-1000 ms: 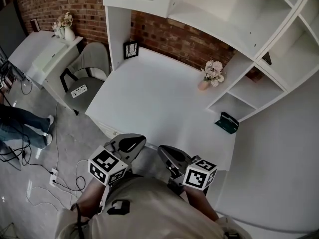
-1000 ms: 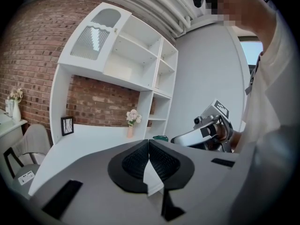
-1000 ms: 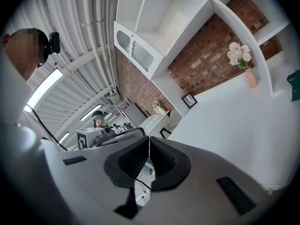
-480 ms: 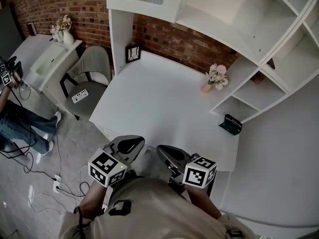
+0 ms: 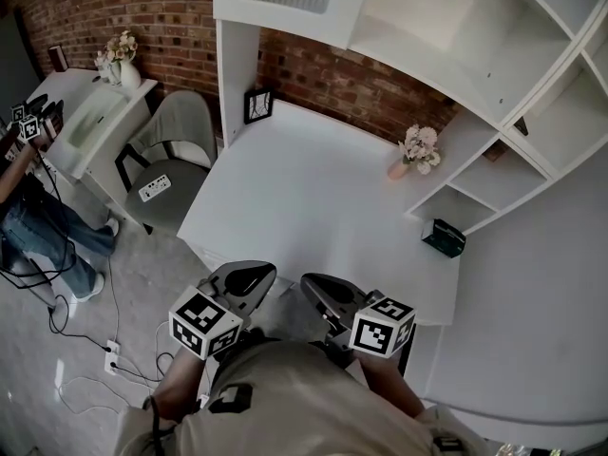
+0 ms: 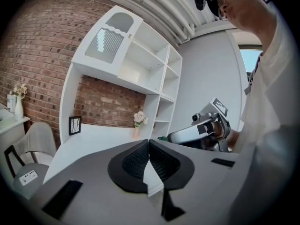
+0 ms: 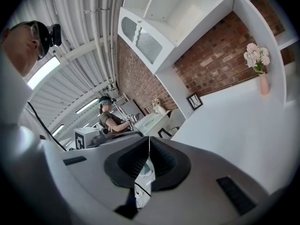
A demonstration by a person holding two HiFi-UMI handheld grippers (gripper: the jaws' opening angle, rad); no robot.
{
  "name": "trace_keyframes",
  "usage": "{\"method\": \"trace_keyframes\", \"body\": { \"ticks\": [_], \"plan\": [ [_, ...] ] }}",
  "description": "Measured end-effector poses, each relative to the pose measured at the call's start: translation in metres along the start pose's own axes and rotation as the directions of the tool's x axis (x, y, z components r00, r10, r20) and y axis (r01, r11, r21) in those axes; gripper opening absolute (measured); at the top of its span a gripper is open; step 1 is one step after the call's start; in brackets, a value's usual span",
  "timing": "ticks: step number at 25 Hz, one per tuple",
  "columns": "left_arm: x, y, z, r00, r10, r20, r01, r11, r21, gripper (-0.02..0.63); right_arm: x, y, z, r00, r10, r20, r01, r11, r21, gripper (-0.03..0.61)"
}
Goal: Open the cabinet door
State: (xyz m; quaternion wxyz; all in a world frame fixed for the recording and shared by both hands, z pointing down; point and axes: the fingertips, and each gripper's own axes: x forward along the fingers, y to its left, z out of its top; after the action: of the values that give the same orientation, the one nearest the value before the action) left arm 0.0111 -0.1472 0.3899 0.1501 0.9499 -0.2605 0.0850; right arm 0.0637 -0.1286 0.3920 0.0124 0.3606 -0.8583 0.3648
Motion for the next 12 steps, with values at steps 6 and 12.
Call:
{"method": "trace_keyframes", "body": {
  "ticks": [6,12],
  "plan": [
    [0.005,0.000,-0.004,1.000,0.020,-0.003,-0.020,1.000,-0.005,0.017,-0.007,-0.015,0.014,1.000,-0.016,0.015,0.016,0.999,-0.041,0.028],
    [0.023,0.004,0.013,0.998,0.056,0.021,-0.055,0.998,-0.015,0.017,0.002,-0.046,0.103,0.997,-0.023,0.076,0.041,0.970,-0.240,0.028]
  ]
}}
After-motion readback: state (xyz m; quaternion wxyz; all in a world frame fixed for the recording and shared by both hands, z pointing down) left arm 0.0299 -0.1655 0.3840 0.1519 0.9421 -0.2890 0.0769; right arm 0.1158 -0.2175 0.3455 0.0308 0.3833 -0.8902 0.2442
